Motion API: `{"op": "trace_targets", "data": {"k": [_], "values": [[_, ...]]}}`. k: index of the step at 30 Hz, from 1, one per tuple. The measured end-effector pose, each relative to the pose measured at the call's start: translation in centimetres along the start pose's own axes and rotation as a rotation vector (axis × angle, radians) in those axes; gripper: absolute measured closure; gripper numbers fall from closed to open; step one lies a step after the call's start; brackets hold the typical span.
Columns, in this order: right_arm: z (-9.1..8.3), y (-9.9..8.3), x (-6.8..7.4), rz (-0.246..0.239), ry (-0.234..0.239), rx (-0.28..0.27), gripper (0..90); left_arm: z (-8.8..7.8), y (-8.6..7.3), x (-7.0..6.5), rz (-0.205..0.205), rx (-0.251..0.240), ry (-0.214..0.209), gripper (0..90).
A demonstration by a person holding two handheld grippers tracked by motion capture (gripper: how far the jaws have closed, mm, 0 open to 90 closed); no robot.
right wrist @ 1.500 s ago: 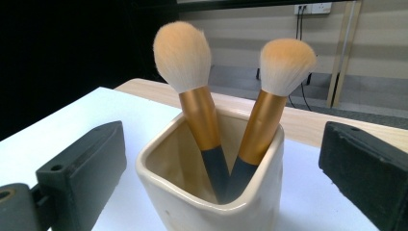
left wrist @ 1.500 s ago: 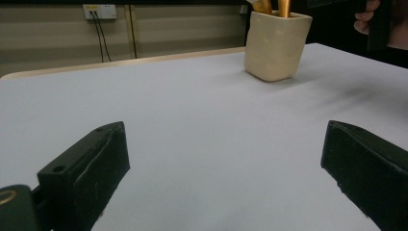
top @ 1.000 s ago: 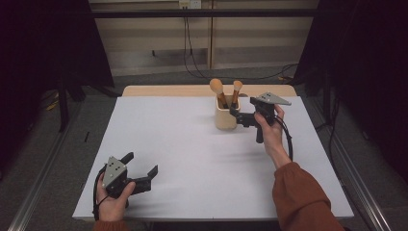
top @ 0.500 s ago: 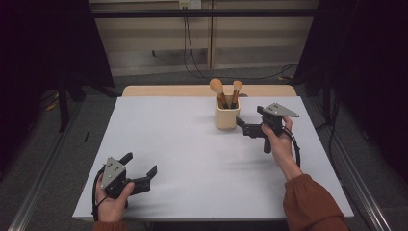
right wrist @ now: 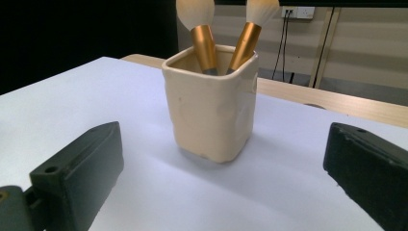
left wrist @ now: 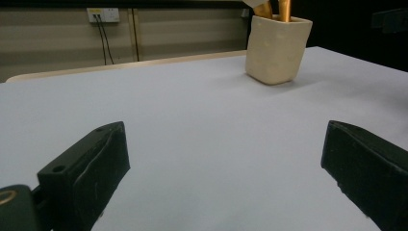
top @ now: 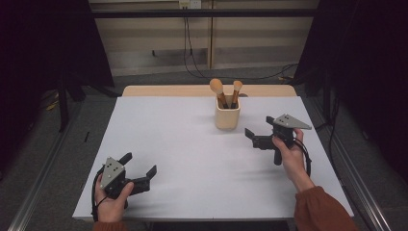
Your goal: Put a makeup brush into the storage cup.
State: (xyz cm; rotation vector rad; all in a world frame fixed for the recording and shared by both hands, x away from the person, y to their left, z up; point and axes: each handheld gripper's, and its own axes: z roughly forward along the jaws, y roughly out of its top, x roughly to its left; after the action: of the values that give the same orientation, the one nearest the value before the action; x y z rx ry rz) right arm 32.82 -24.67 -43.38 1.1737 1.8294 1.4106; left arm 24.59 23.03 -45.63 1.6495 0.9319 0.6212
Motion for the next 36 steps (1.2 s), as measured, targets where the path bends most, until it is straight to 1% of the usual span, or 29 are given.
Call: {"op": "trace_targets", "data": {"k": [2,6,8,10,12,16,19,27,29,31,34,36], "values": [[-0.5,-0.2,0.0,-0.006,-0.01,-0.008,0.0,0.0,0.0,0.0,0.004,0.001,0.0,2.8],[-1.6,-0.5,-0.1,-0.007,-0.008,0.004,0.0,-0.1,0.0,0.0,0.005,0.001,0.001,2.8],[-2.3,-0.7,-0.2,-0.011,-0.019,-0.004,0.0,-0.1,0.0,0.1,0.004,0.0,0.001,2.8],[-3.0,-1.0,-0.4,-0.008,-0.024,0.0,0.0,-0.1,0.0,0.0,-0.002,-0.003,0.001,2.8],[-3.5,-1.3,-0.6,-0.009,-0.032,0.004,0.0,-0.1,0.0,0.0,0.0,-0.002,0.002,2.8],[-4.8,-2.1,-1.0,0.016,-0.043,0.003,0.0,-0.1,0.0,0.0,-0.001,-0.003,0.005,2.8],[-5.8,-2.8,-1.2,0.015,-0.056,0.002,0.1,-0.2,0.0,0.0,-0.002,-0.003,0.006,2.8],[-8.1,-4.2,-1.2,0.021,-0.072,0.01,0.1,-0.3,0.1,0.0,0.001,-0.005,0.007,2.8],[-8.6,-4.4,-1.2,0.021,-0.079,0.004,0.2,-0.3,0.1,0.0,0.006,-0.003,0.006,2.8],[-9.2,-4.6,-1.1,0.03,-0.085,-0.007,0.2,-0.4,0.1,-0.1,0.007,-0.003,0.006,2.8],[-10.0,-4.9,-1.0,0.027,-0.088,-0.01,0.2,-0.4,0.1,-0.1,0.008,-0.005,0.006,2.8],[-10.4,-5.2,-0.9,0.017,-0.087,-0.003,0.1,-0.4,0.1,-0.2,0.004,-0.008,0.005,2.8]]}}
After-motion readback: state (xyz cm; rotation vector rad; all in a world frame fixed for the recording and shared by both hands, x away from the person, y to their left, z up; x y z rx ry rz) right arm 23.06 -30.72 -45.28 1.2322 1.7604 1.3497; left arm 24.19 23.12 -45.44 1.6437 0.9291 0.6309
